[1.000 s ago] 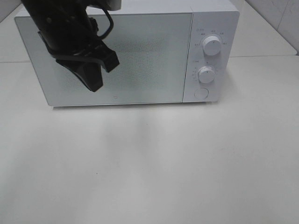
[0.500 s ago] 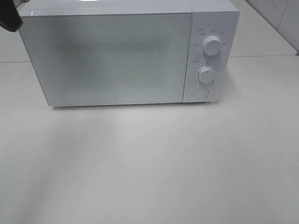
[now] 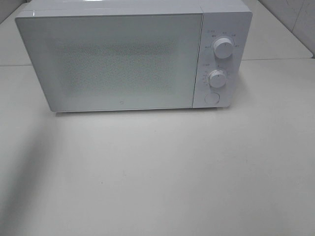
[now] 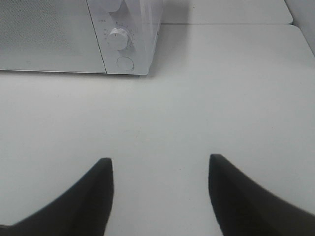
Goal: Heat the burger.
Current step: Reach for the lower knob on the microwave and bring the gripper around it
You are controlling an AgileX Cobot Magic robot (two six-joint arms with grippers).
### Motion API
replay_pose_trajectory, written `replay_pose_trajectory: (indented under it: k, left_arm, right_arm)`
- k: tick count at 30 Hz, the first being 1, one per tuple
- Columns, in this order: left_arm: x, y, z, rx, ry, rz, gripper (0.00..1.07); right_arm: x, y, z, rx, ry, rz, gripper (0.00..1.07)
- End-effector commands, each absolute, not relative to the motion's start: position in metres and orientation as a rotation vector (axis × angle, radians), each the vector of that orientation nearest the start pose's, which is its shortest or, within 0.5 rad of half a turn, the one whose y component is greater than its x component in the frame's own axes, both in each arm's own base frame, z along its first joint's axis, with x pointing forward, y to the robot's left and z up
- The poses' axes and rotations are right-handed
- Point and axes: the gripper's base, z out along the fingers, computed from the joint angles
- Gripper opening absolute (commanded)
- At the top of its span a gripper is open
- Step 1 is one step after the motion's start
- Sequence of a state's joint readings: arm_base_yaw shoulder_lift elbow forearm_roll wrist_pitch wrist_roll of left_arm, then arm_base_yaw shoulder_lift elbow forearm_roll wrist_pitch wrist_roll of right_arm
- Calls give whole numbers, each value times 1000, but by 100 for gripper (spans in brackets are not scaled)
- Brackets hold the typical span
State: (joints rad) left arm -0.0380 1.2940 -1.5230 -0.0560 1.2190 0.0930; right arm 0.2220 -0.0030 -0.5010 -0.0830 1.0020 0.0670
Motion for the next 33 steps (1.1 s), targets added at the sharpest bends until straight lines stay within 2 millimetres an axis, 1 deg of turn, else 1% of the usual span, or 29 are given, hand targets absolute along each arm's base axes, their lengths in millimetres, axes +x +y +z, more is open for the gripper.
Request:
replay_pose_trajectory:
  k: [1, 2, 3, 4, 5, 6, 7, 8, 9, 10, 11, 12, 13, 14, 15, 16, 17, 18, 19, 20, 21, 23, 24, 25, 26, 27, 28, 30, 33]
  left_arm:
    - [220, -11, 432, 117, 2505, -64, 0]
    - [203, -11, 429, 118, 2501, -70, 0]
    - [203, -11, 429, 118, 2501, -70, 0]
    - [195, -11, 425, 118, 2506, -77, 0]
    - [179, -11, 417, 118, 2515, -84, 0]
    - [179, -11, 417, 118, 2515, -84, 0]
    - [164, -11, 405, 117, 2530, -85, 0]
    - [156, -11, 399, 117, 2531, -85, 0]
    - [156, -11, 399, 117, 2531, -85, 0]
    - [141, -11, 389, 115, 2519, -90, 0]
    - [133, -11, 383, 114, 2516, -96, 0]
    - [133, -11, 383, 114, 2516, -96, 0]
    - [119, -10, 373, 113, 2505, -97, 0]
    - [119, -10, 373, 113, 2505, -97, 0]
    - [111, -10, 367, 112, 2500, -97, 0]
    - [98, -10, 357, 111, 2487, -98, 0]
    - [98, -10, 357, 111, 2487, -98, 0]
    - [92, -10, 352, 111, 2483, -99, 0]
    - [79, -10, 343, 110, 2453, -99, 0]
    - [79, -10, 343, 110, 2453, -99, 0]
    - [65, -9, 336, 111, 2419, -96, 0]
    - [60, -9, 333, 111, 2403, -95, 0]
    - [49, -9, 327, 111, 2364, -94, 0]
    - [42, -8, 325, 110, 2338, -91, 0]
    - [42, -8, 325, 110, 2338, -91, 0]
    - [30, -8, 321, 110, 2277, -88, 0]
    - [30, -8, 321, 110, 2277, -88, 0]
    - [9, -7, 313, 108, 2160, -84, 0]
    - [5, -7, 310, 107, 2141, -83, 0]
  right_arm:
    - [-6, -8, 282, -157, 1947, 82, 55]
    - [-6, -8, 282, -157, 1947, 82, 55]
    - [-6, -8, 282, -157, 1947, 82, 55]
    - [-6, -8, 282, -157, 1947, 82, 55]
    - [-6, -8, 282, -157, 1947, 82, 55]
    - [-6, -8, 282, -157, 1947, 82, 55]
    - [-6, -8, 282, -157, 1947, 82, 55]
    - [-6, -8, 282, -157, 1947, 82, 55]
    - [-6, -8, 282, -157, 1947, 82, 55]
    - [-6, -8, 282, -157, 1947, 82, 55]
    - [-6, -8, 282, -157, 1947, 82, 55]
    - [-6, -8, 282, -157, 1947, 82, 55]
    - [-6, -8, 282, -157, 1947, 82, 55]
    - [-6, -8, 282, -157, 1947, 82, 55]
    - [-6, -8, 282, -157, 1947, 82, 55]
    - [-6, -8, 282, -157, 1947, 82, 55]
    - [-6, -8, 282, -157, 1947, 82, 55]
    - [-6, -8, 282, -157, 1947, 82, 55]
    - [-6, -8, 282, -157, 1947, 82, 55]
    - [-6, -8, 282, -157, 1947, 82, 55]
    - [-6, -8, 282, -157, 1947, 82, 55]
    - [-6, -8, 282, -157, 1947, 82, 55]
    - [-6, -8, 282, -157, 1947, 82, 55]
    - [-6, -8, 282, -157, 1947, 82, 55]
    - [-6, -8, 282, -157, 1947, 82, 55]
    - [-6, -8, 282, -157, 1947, 82, 55]
    - [-6, -8, 282, -157, 1947, 82, 55]
    - [-6, -8, 282, -156, 1947, 82, 55]
    - [-6, -8, 282, -156, 1947, 82, 55]
